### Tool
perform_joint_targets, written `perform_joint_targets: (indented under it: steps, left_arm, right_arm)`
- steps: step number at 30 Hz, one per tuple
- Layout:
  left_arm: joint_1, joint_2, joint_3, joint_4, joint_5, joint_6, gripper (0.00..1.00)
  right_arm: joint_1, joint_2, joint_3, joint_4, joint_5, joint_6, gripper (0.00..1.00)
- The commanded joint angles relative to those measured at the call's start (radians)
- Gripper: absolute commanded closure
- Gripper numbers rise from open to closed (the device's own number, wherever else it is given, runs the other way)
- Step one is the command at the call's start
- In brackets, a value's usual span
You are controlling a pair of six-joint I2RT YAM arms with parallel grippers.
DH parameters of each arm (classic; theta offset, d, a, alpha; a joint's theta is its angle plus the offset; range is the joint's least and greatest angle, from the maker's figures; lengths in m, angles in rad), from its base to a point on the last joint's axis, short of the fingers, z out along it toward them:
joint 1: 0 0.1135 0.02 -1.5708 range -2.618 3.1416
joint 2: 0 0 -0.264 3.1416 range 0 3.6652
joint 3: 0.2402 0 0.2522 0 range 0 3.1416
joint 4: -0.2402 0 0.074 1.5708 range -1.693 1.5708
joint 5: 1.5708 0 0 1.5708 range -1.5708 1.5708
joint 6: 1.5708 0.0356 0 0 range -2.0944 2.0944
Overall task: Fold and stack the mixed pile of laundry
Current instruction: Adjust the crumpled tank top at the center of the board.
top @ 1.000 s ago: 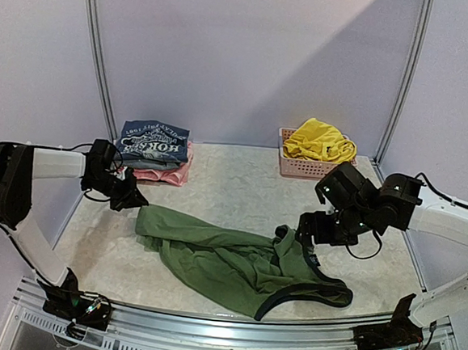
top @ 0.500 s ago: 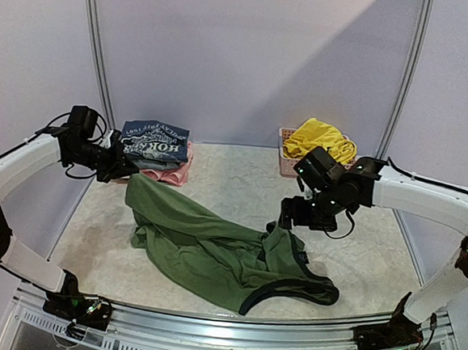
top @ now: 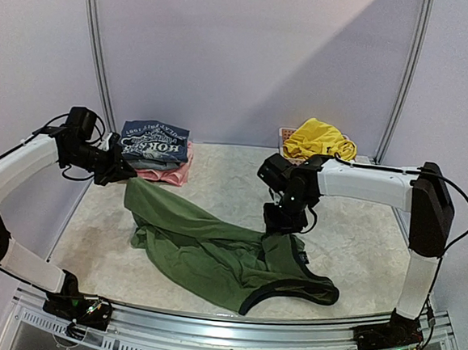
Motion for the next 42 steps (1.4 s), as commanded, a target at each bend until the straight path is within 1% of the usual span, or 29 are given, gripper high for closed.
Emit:
perform_joint_targets:
  steps: [1, 3, 4, 5, 10, 14, 17, 20, 21, 23, 24, 25, 27, 29, 33, 37, 42]
  left_arm:
    - [-0.006, -0.025, 0.021, -0.020, 0.005, 0.020, 1.00]
    - [-0.006, -0.026, 0.032, -0.031, 0.003, 0.027, 1.00]
    - [-0.006, -0.027, 0.041, -0.038, 0.001, 0.030, 1.00]
    - [-0.005, -0.028, 0.052, -0.048, -0.003, 0.034, 1.00]
    - [0.005, -0.040, 0.150, -0.130, -0.065, 0.069, 1.00]
    - [0.022, -0.063, 0.233, -0.195, -0.102, 0.076, 1.00]
    - [0.024, -0.083, 0.260, -0.248, -0.172, 0.073, 1.00]
    - [0.027, -0.129, 0.180, -0.212, -0.203, 0.037, 1.00]
    - [0.027, -0.138, 0.145, -0.190, -0.196, 0.023, 1.00]
    - [0.027, -0.144, 0.075, -0.160, -0.169, -0.005, 1.00]
    - [0.025, -0.147, 0.045, -0.145, -0.160, -0.015, 1.00]
    - [0.024, -0.150, 0.003, -0.134, -0.158, -0.023, 1.00]
    - [0.024, -0.152, -0.046, -0.119, -0.160, -0.027, 1.00]
    - [0.023, -0.138, -0.076, -0.118, -0.157, -0.017, 1.00]
    - [0.020, -0.092, -0.086, -0.115, -0.132, -0.007, 1.00]
    - [0.013, -0.067, -0.039, -0.108, -0.143, -0.009, 1.00]
    - [0.011, -0.005, 0.075, -0.102, -0.157, -0.035, 1.00]
  right_arm:
    - [-0.011, 0.023, 0.022, -0.088, 0.045, 0.000, 0.72]
    - [-0.020, 0.015, 0.023, -0.108, 0.063, -0.004, 0.86]
    - [-0.026, 0.007, 0.023, -0.121, 0.077, -0.007, 0.95]
    - [-0.034, -0.008, 0.025, -0.138, 0.097, -0.012, 1.00]
    - [-0.094, -0.150, 0.015, -0.271, 0.209, -0.029, 1.00]
    - [-0.125, -0.345, -0.032, -0.372, 0.291, -0.046, 1.00]
    - [-0.129, -0.464, -0.125, -0.415, 0.328, -0.015, 1.00]
    - [-0.129, -0.607, -0.304, -0.384, 0.298, 0.064, 0.99]
    - [-0.129, -0.658, -0.366, -0.358, 0.266, 0.099, 0.90]
    - [-0.128, -0.719, -0.486, -0.287, 0.176, 0.164, 0.54]
    - [-0.128, -0.742, -0.537, -0.252, 0.140, 0.201, 0.42]
    - [-0.129, -0.775, -0.577, -0.230, 0.115, 0.229, 0.35]
    - [-0.129, -0.821, -0.626, -0.188, 0.092, 0.288, 0.32]
    - [-0.129, -0.863, -0.636, -0.159, 0.096, 0.316, 0.32]
    - [-0.129, -0.865, -0.592, -0.080, 0.067, 0.264, 0.32]
    - [-0.129, -0.790, -0.566, 0.003, -0.014, 0.195, 0.34]
    - [-0.128, -0.702, -0.529, 0.044, -0.006, 0.174, 0.34]
